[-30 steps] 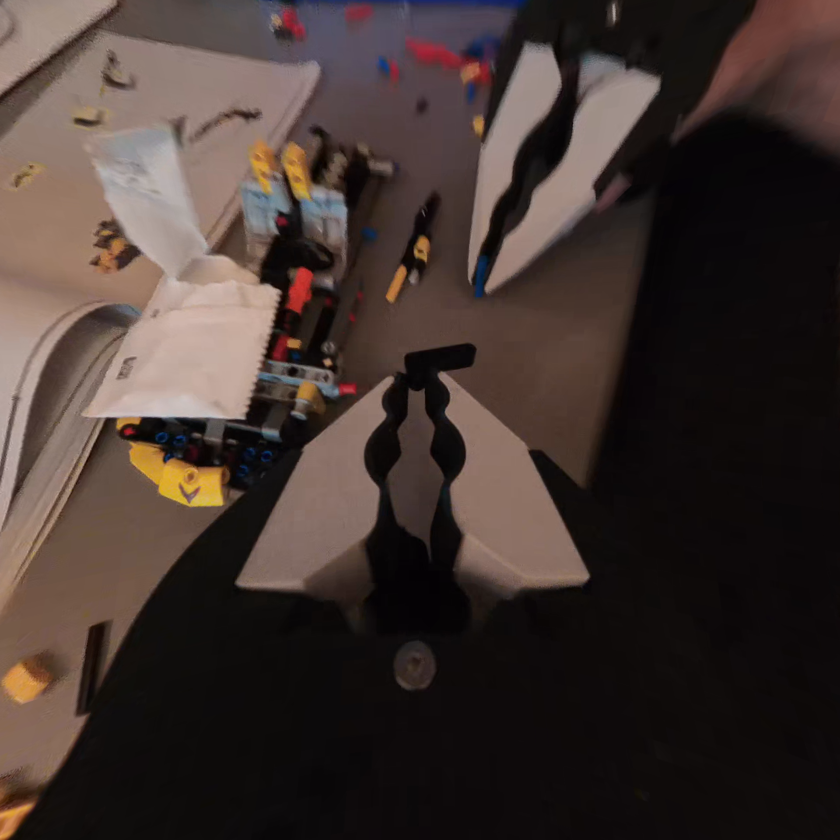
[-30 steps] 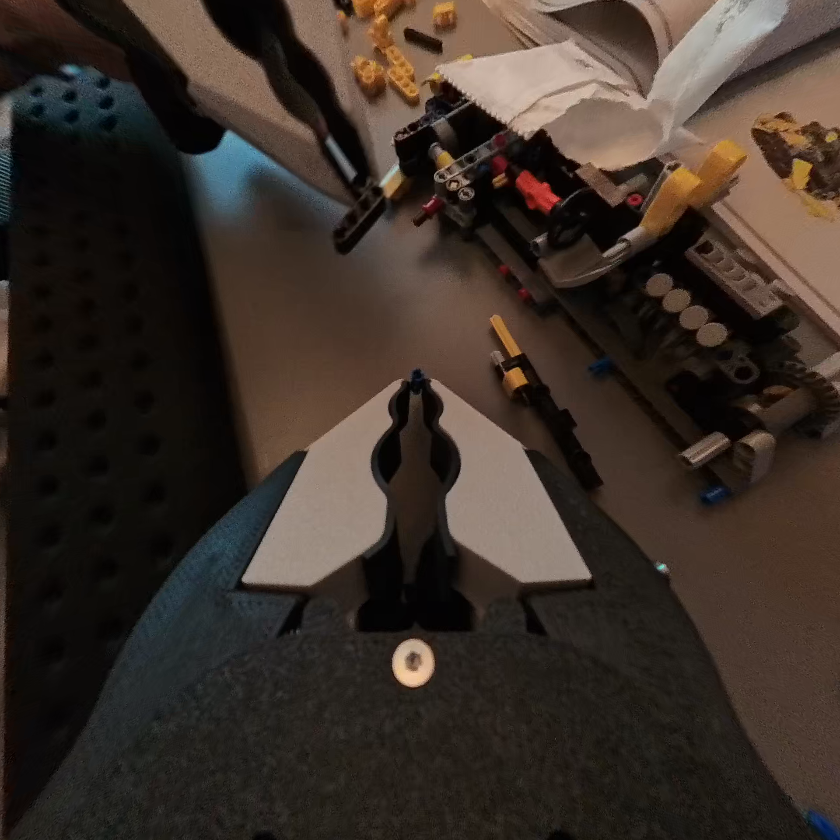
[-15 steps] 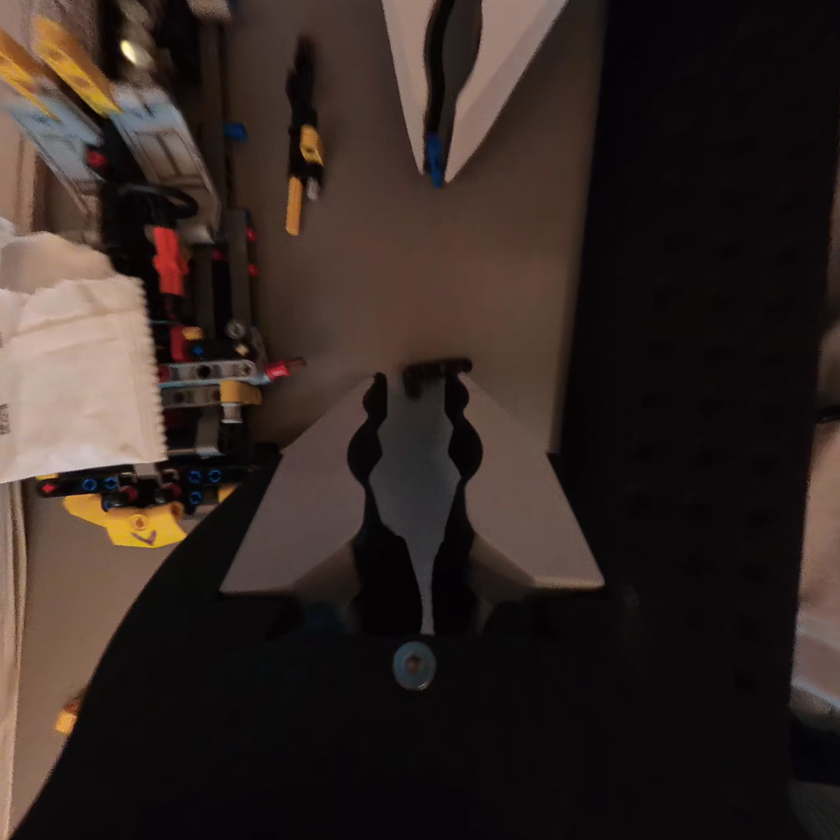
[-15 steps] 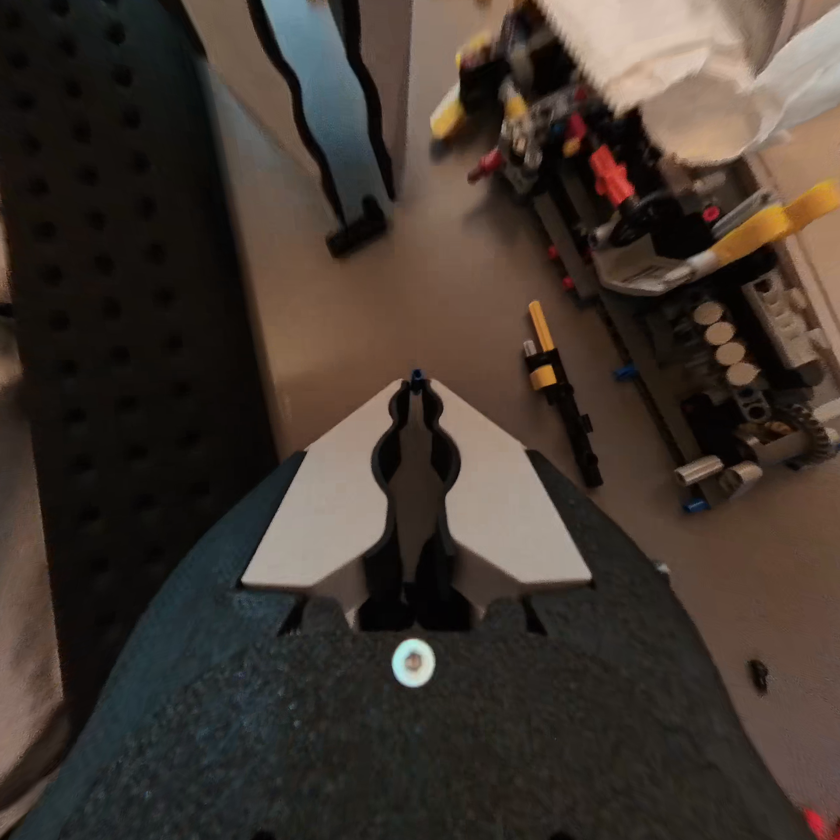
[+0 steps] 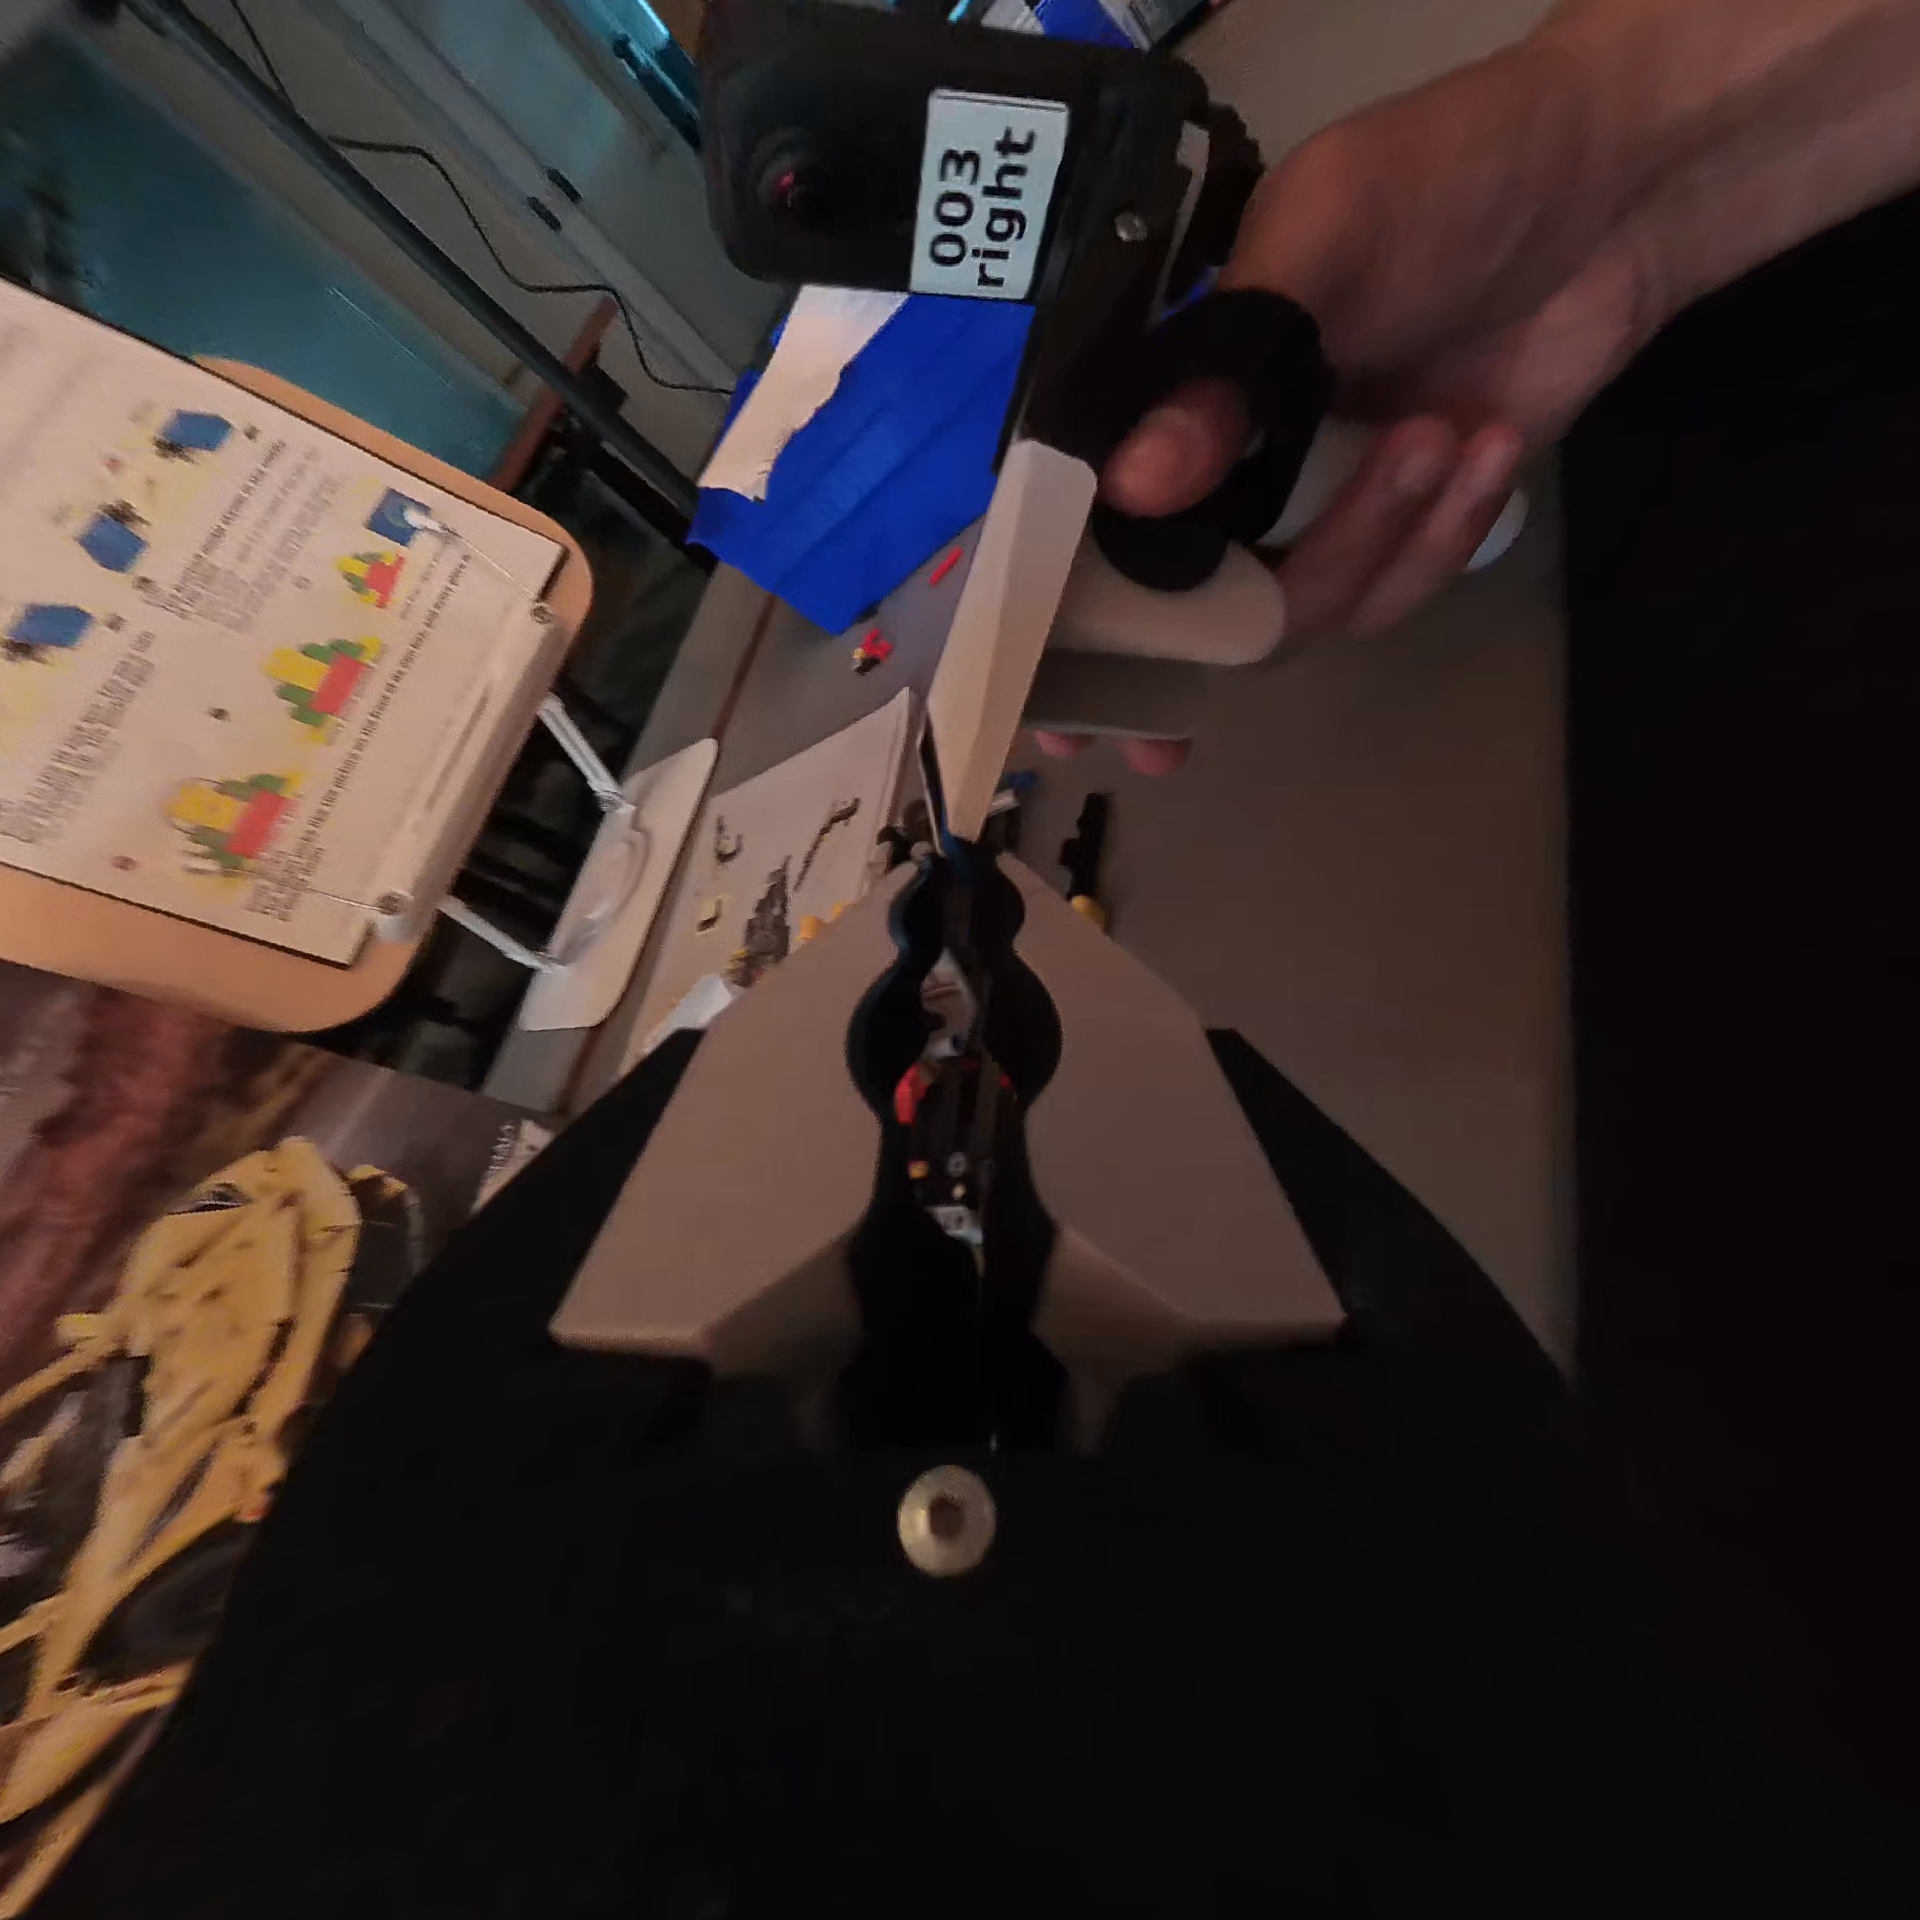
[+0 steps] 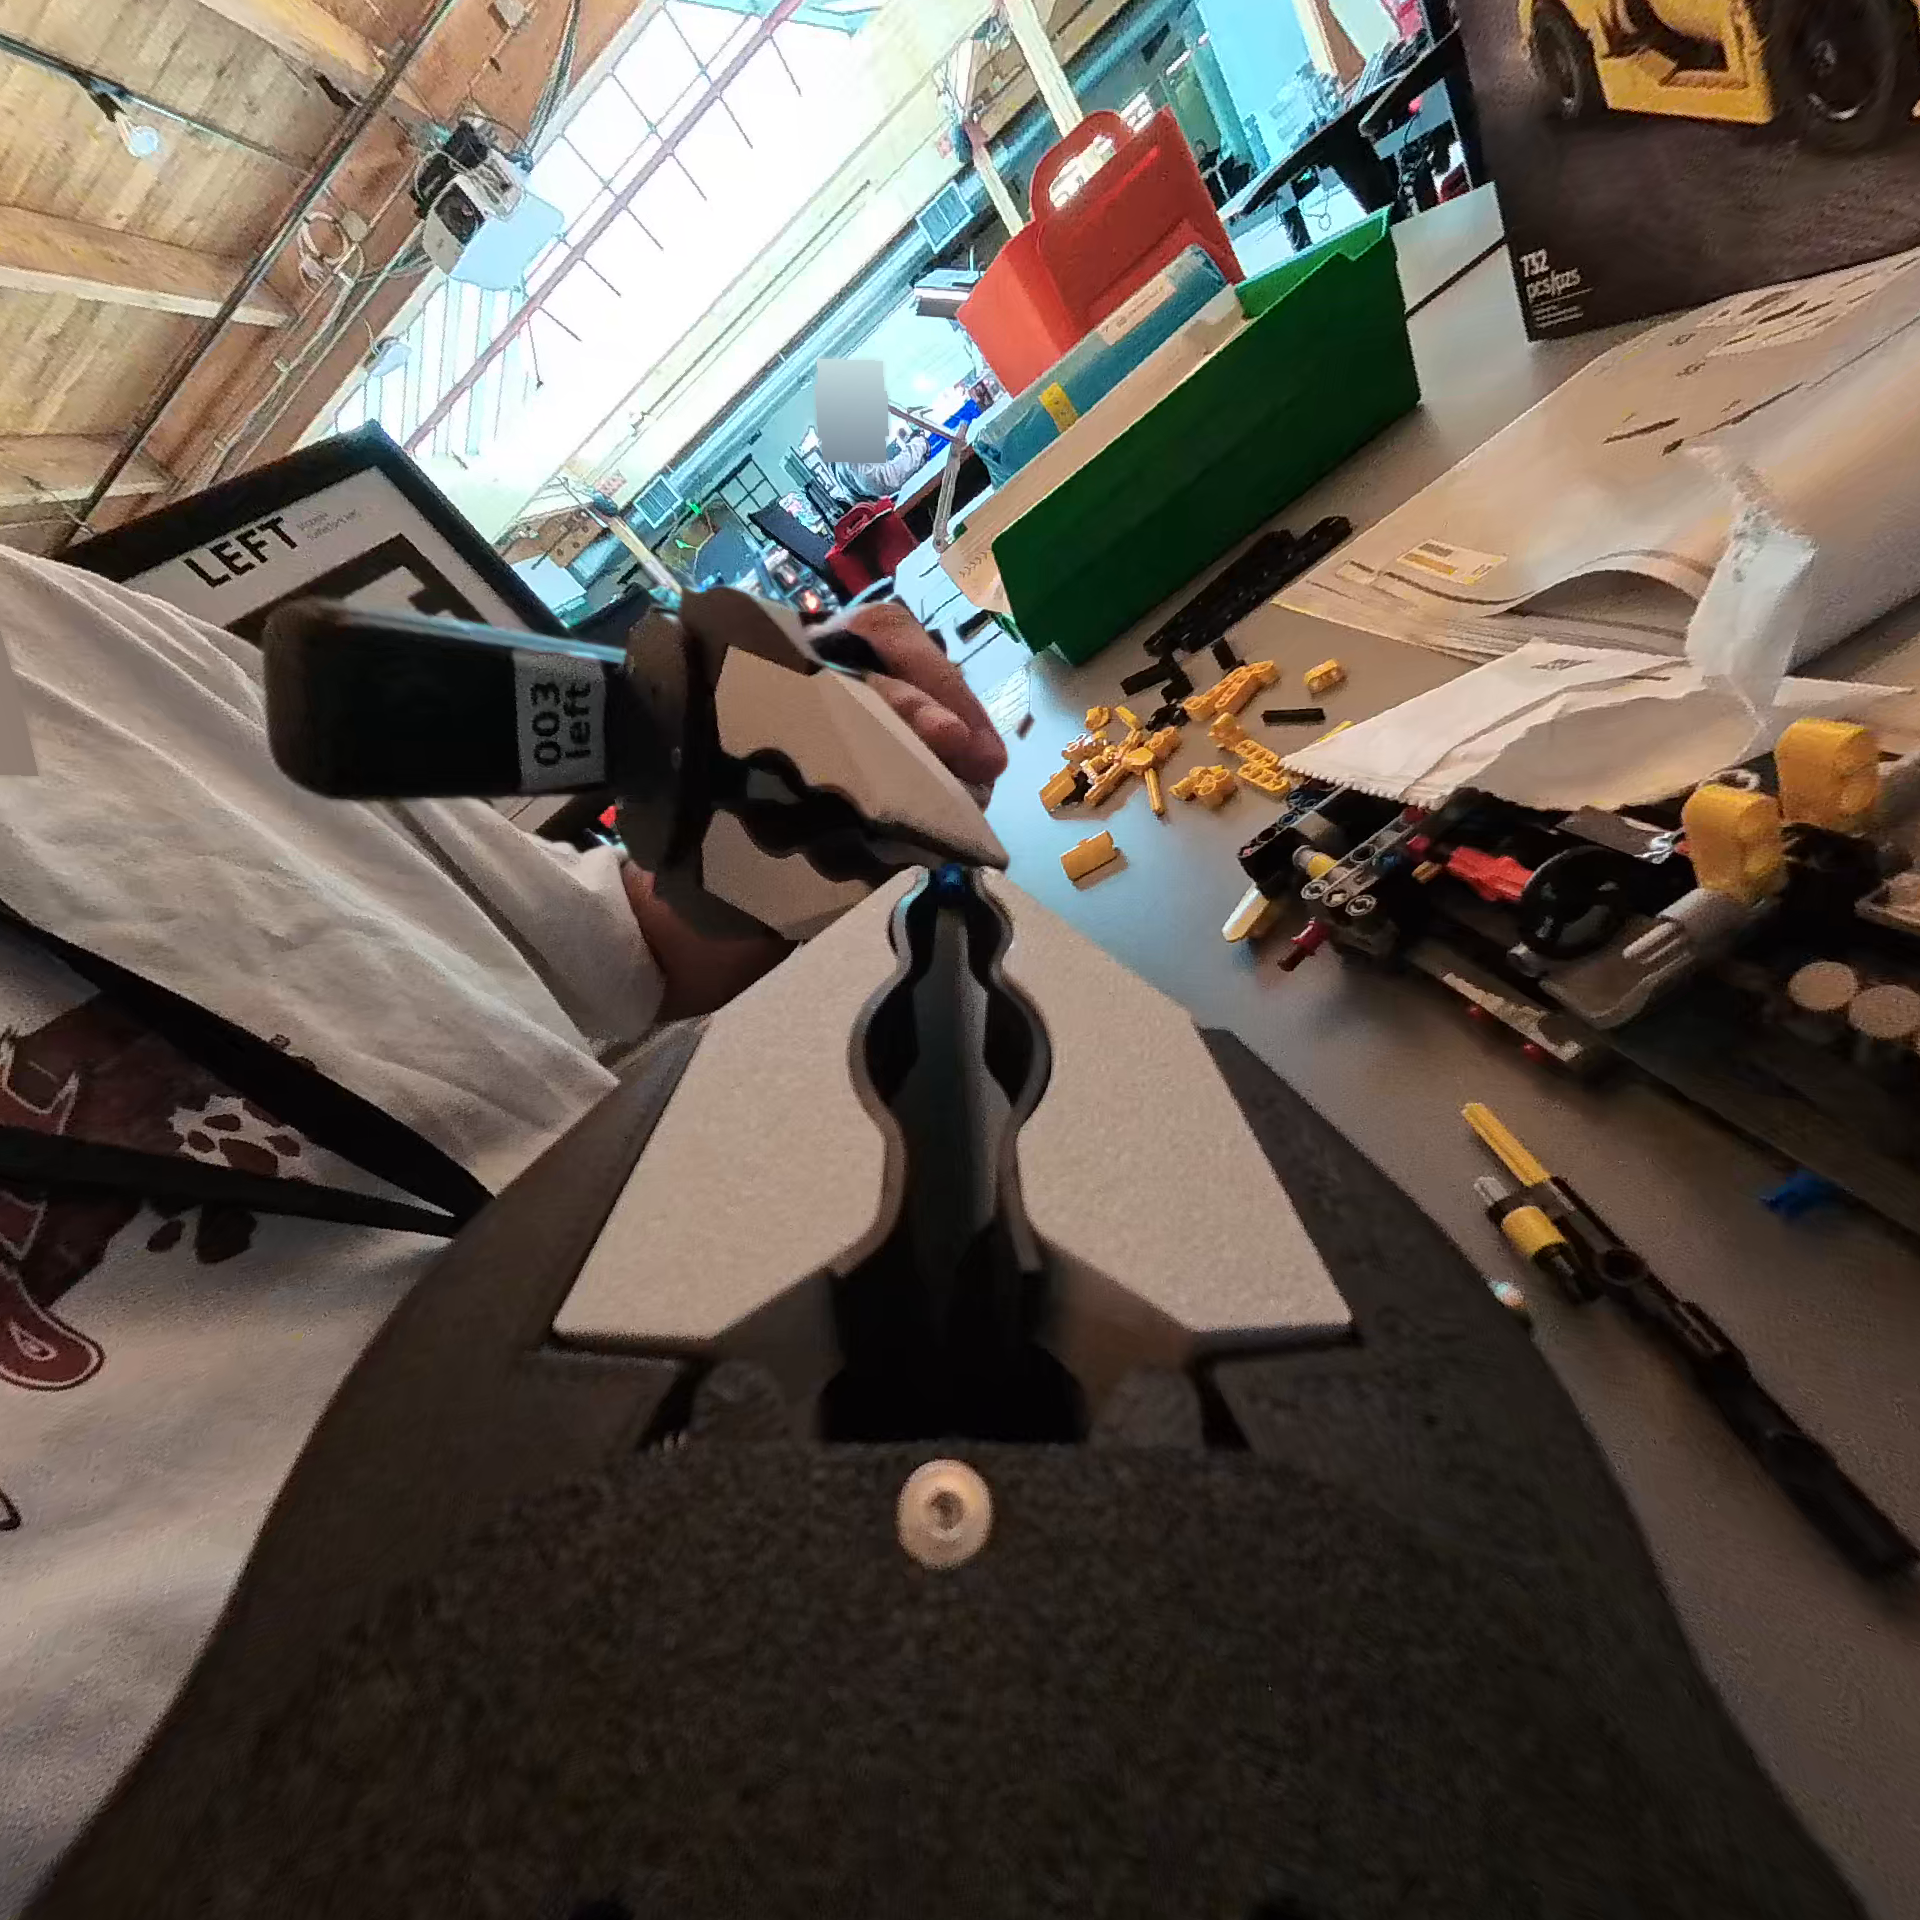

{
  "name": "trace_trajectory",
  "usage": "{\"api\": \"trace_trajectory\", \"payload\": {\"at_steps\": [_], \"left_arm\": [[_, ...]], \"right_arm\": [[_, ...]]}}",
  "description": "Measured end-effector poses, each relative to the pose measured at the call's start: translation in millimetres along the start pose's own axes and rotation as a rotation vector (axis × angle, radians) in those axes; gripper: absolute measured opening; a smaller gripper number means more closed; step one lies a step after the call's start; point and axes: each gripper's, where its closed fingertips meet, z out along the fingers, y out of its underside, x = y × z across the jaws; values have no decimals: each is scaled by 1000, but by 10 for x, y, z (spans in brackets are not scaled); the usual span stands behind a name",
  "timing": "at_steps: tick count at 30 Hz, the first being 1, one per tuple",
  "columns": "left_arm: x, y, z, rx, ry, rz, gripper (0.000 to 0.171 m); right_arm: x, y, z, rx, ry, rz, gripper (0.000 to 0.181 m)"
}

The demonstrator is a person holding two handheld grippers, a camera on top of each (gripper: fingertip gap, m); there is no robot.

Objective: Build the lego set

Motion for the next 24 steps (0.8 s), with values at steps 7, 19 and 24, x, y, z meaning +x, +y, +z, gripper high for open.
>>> {"api": "trace_trajectory", "payload": {"at_steps": [7,19,24], "left_arm": [[55,103,-15,-85,-17,270,1],[42,160,38,-171,-30,464,1],[53,191,77,-192,-32,419,0]], "right_arm": [[38,106,45,-55,-9,46,4],[105,111,33,-11,2,138,4],[150,126,19,-18,40,109,5]]}}
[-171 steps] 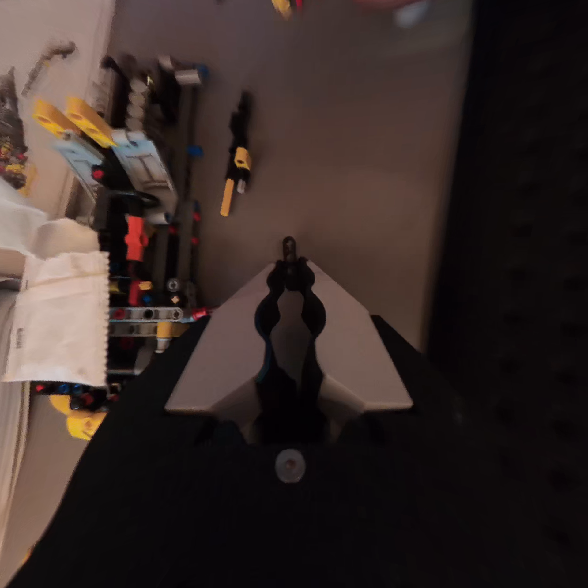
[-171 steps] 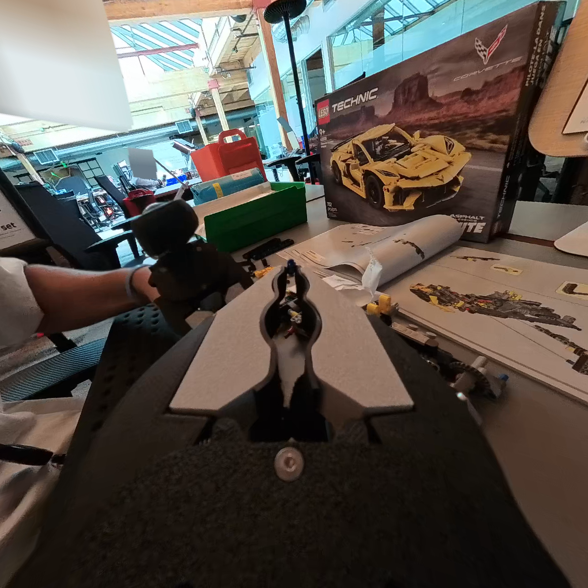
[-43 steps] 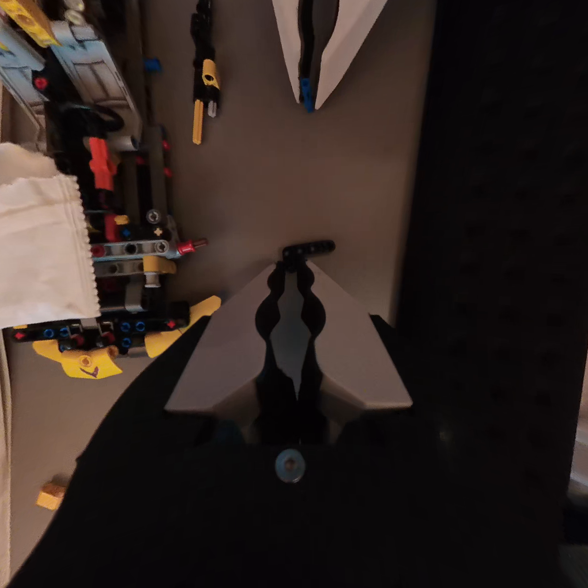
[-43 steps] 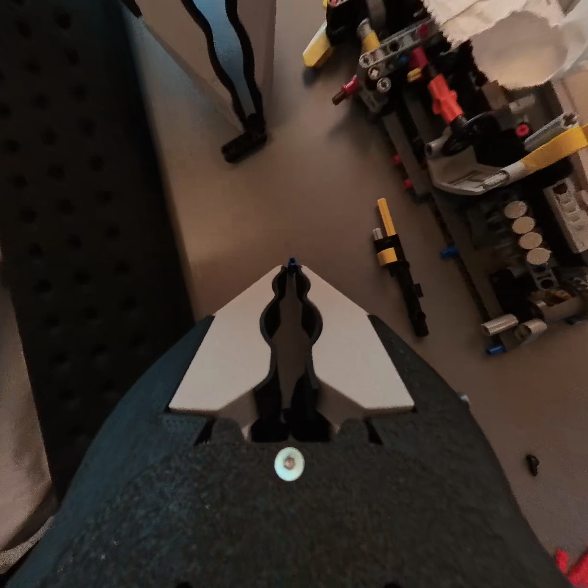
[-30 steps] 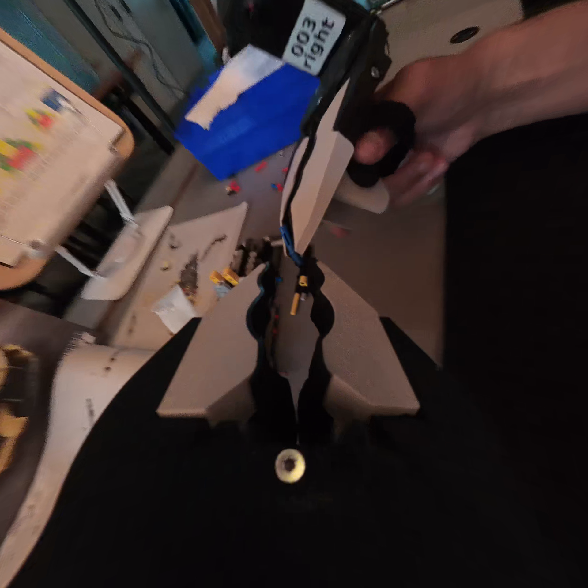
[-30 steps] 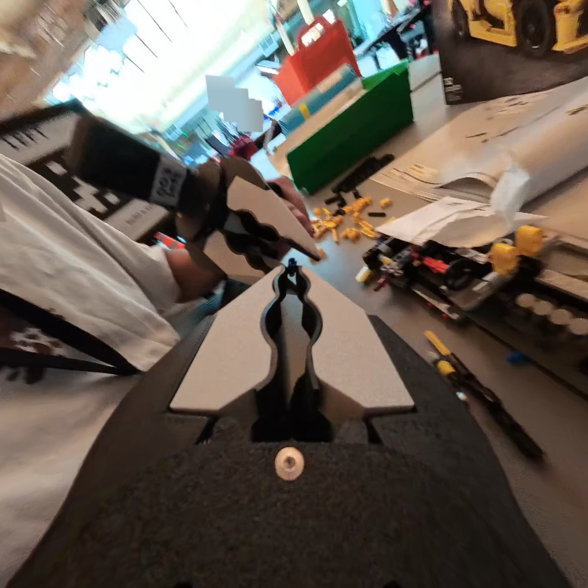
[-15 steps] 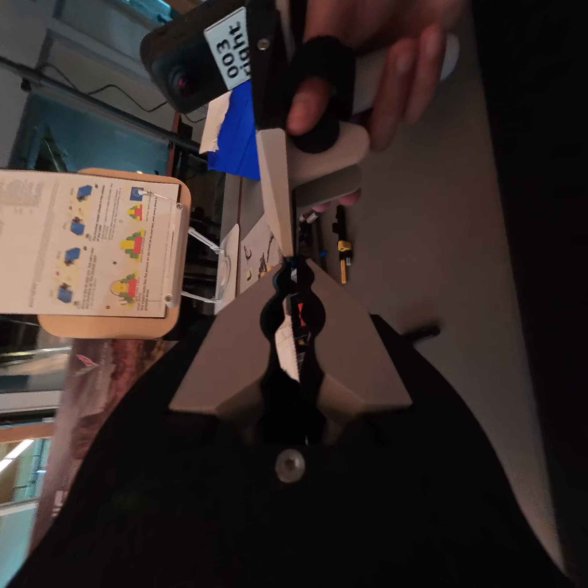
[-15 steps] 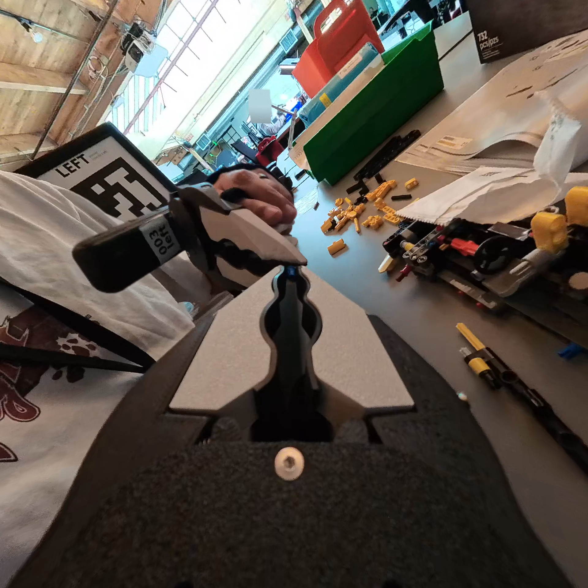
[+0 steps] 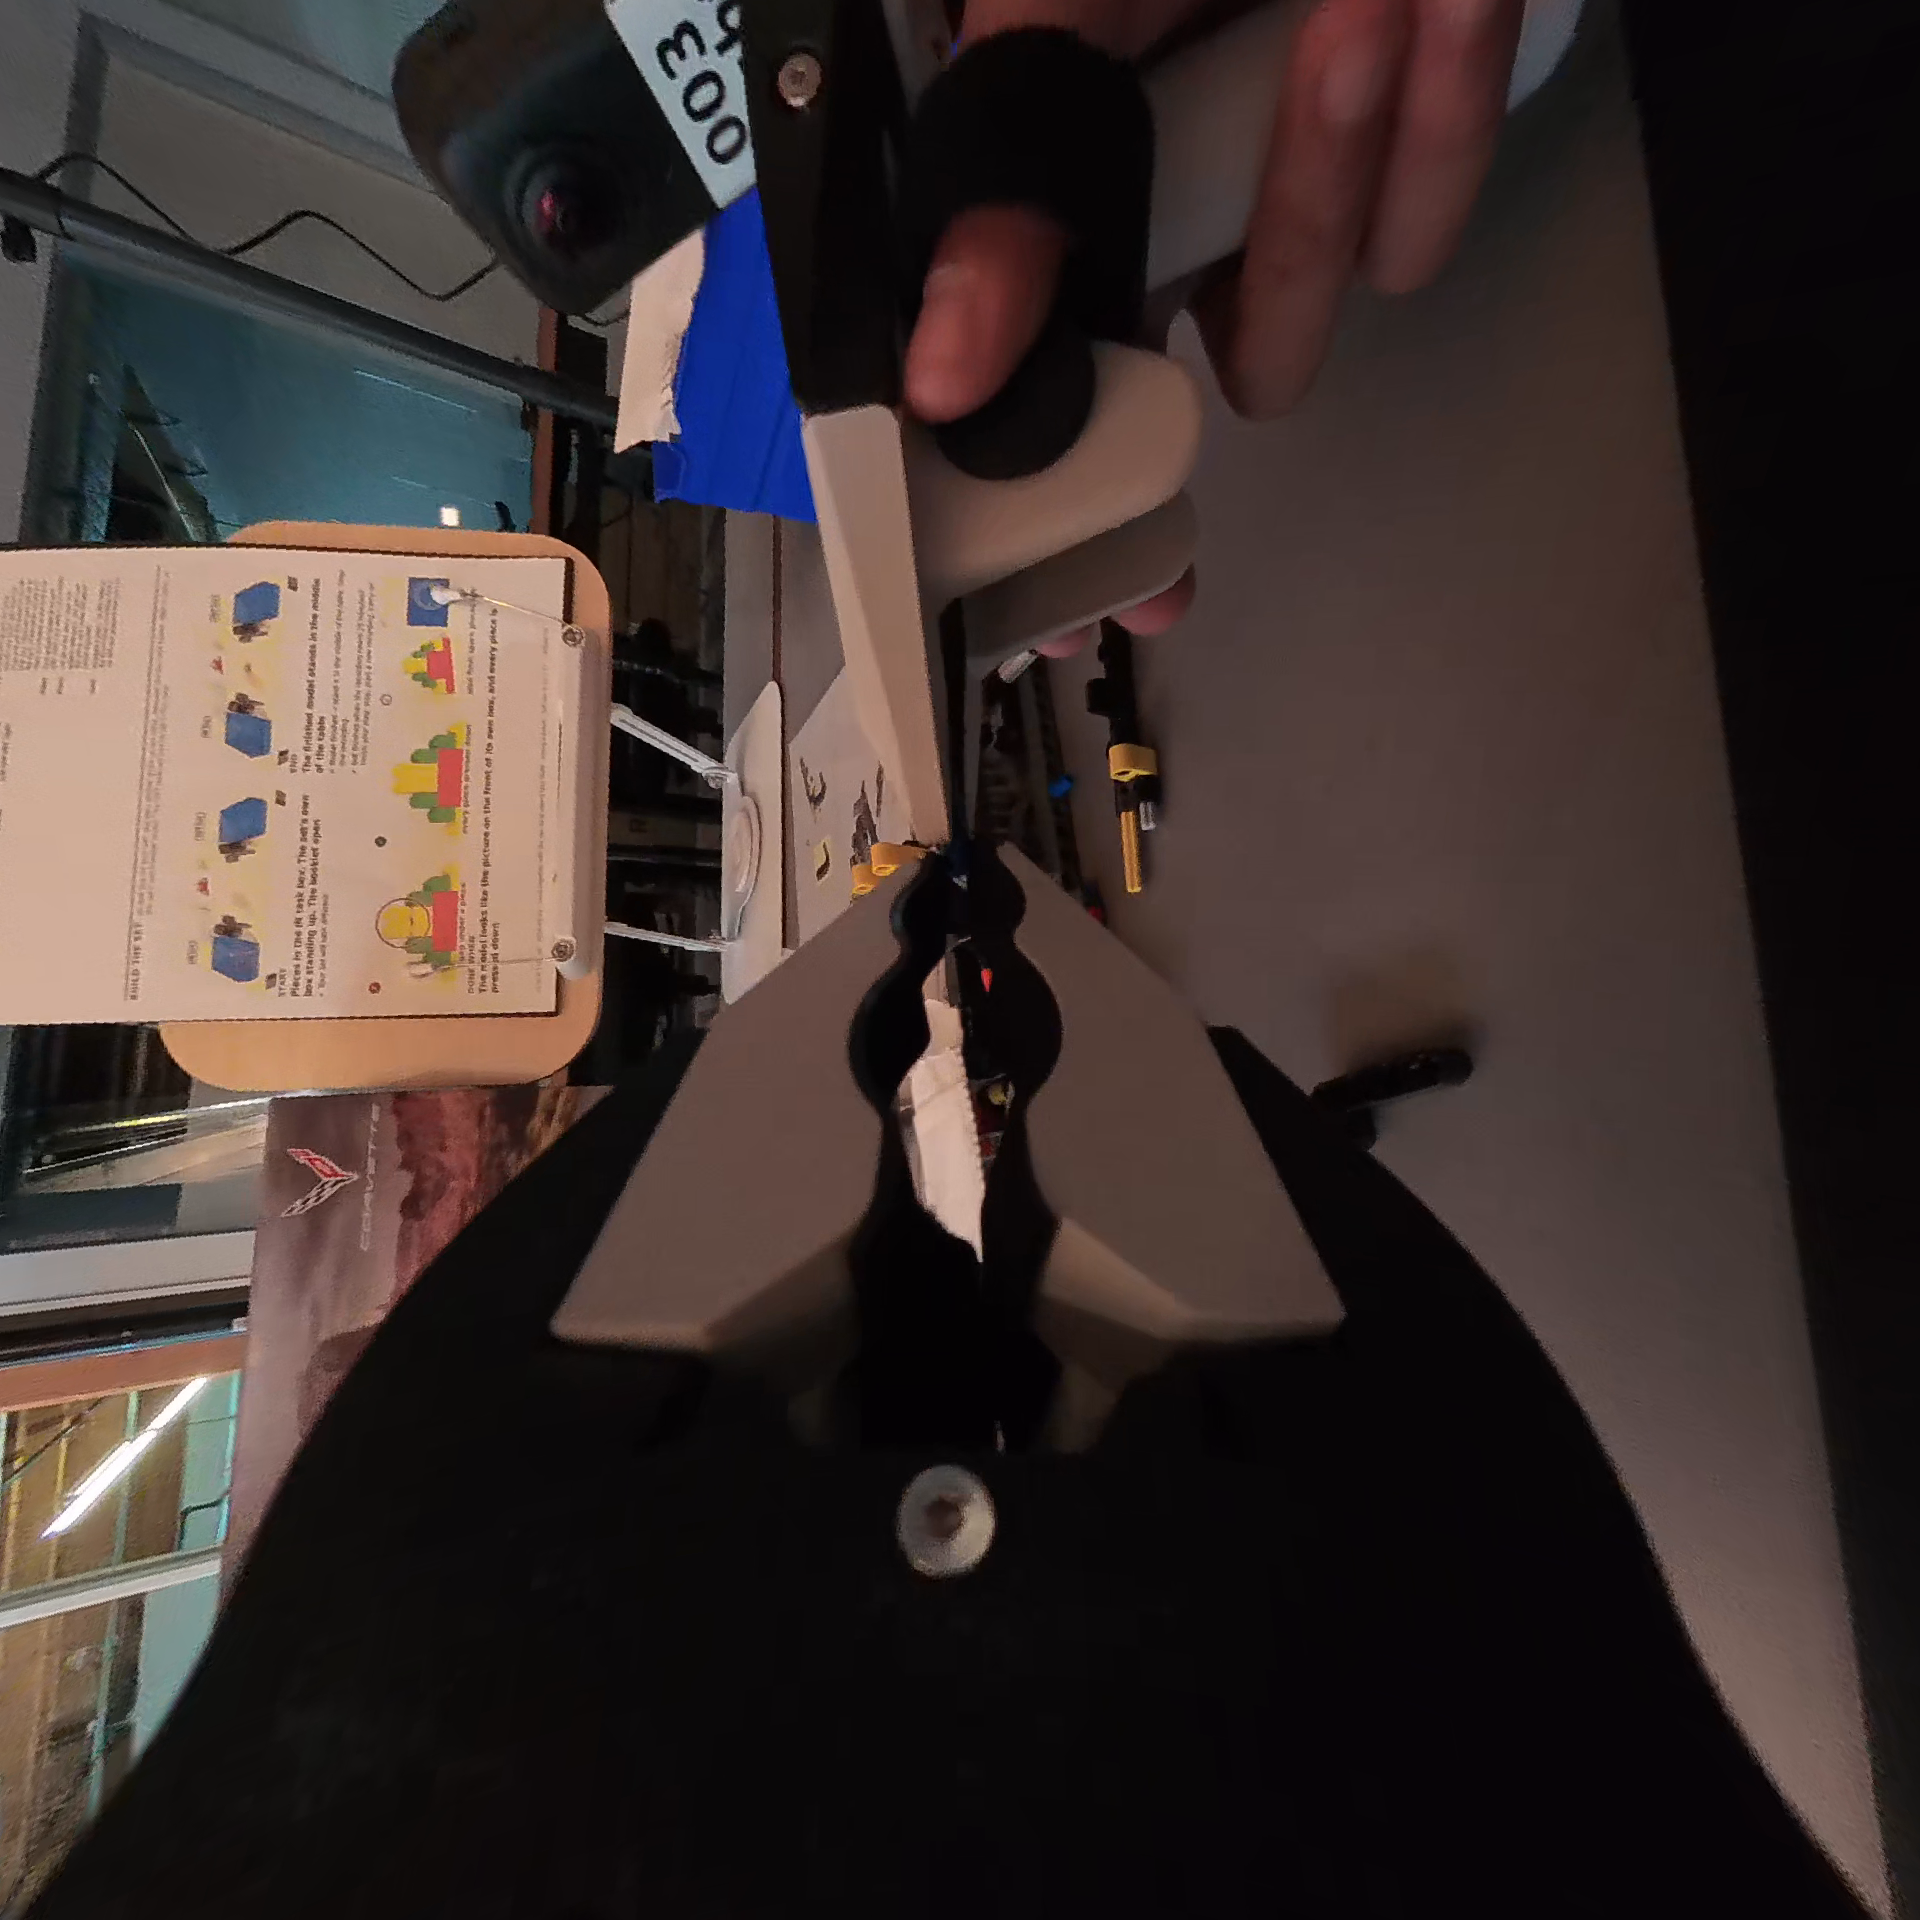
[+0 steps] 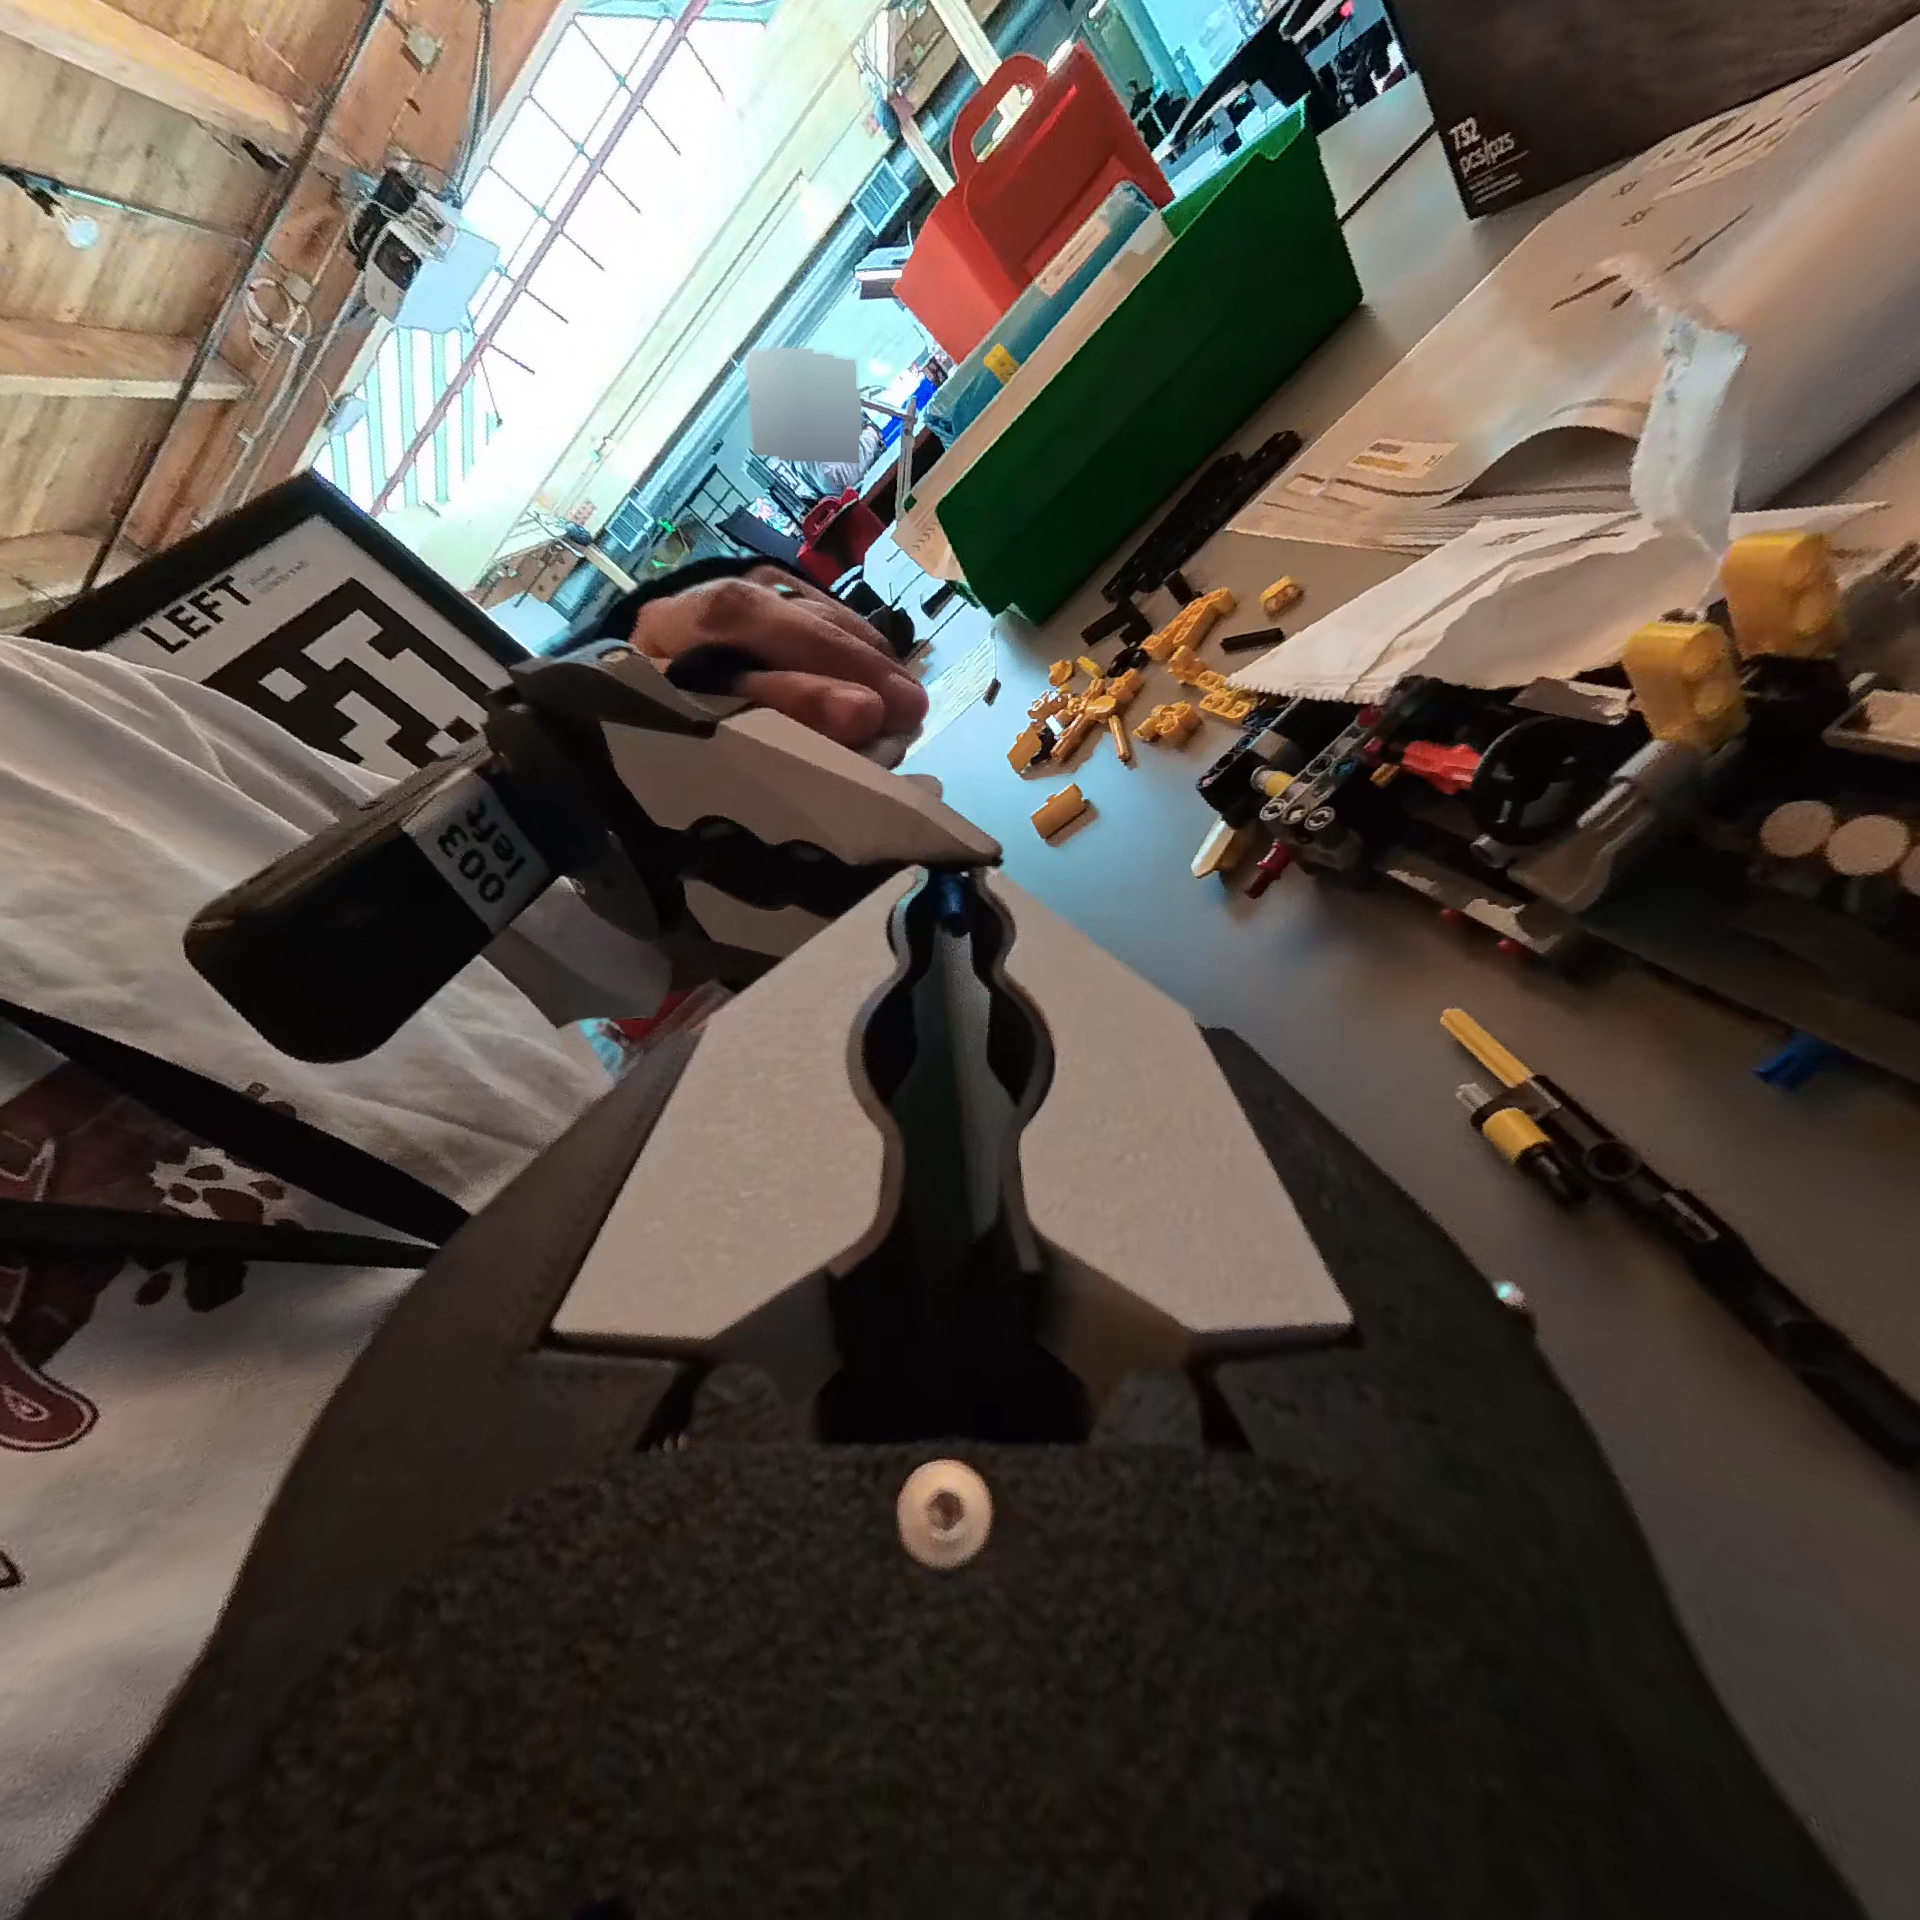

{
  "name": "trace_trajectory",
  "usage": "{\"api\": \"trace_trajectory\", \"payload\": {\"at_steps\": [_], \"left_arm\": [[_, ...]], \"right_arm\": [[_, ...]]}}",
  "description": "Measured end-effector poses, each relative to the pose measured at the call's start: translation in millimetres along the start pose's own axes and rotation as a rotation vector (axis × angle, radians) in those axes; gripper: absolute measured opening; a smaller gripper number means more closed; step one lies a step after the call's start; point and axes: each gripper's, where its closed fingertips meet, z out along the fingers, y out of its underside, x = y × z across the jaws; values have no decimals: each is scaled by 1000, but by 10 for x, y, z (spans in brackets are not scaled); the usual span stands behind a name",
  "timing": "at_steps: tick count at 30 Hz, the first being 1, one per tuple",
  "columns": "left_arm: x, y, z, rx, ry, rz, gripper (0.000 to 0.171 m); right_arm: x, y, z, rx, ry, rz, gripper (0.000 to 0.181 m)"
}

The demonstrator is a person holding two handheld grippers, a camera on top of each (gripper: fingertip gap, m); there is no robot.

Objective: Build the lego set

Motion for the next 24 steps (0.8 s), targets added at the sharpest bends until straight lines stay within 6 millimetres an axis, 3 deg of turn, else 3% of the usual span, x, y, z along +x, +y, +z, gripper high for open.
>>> {"api": "trace_trajectory", "payload": {"at_steps": [8,13,16,17,19,24], "left_arm": [[-3,23,27,-35,-21,48,1],[-39,101,9,-49,-17,-103,1],[271,433,-116,-97,310,-466,14],[416,496,-184,-115,457,-598,24],[624,547,-297,-154,676,-761,25],[834,695,-243,-290,819,-638,18]], "right_arm": [[44,6,-2,-50,50,-29,4],[48,-47,-28,-32,69,-101,4],[153,-48,-145,-30,160,-179,4],[188,-36,-179,-30,194,-218,4],[277,16,-207,-53,274,-290,4],[319,103,-177,-112,371,-434,4]]}}
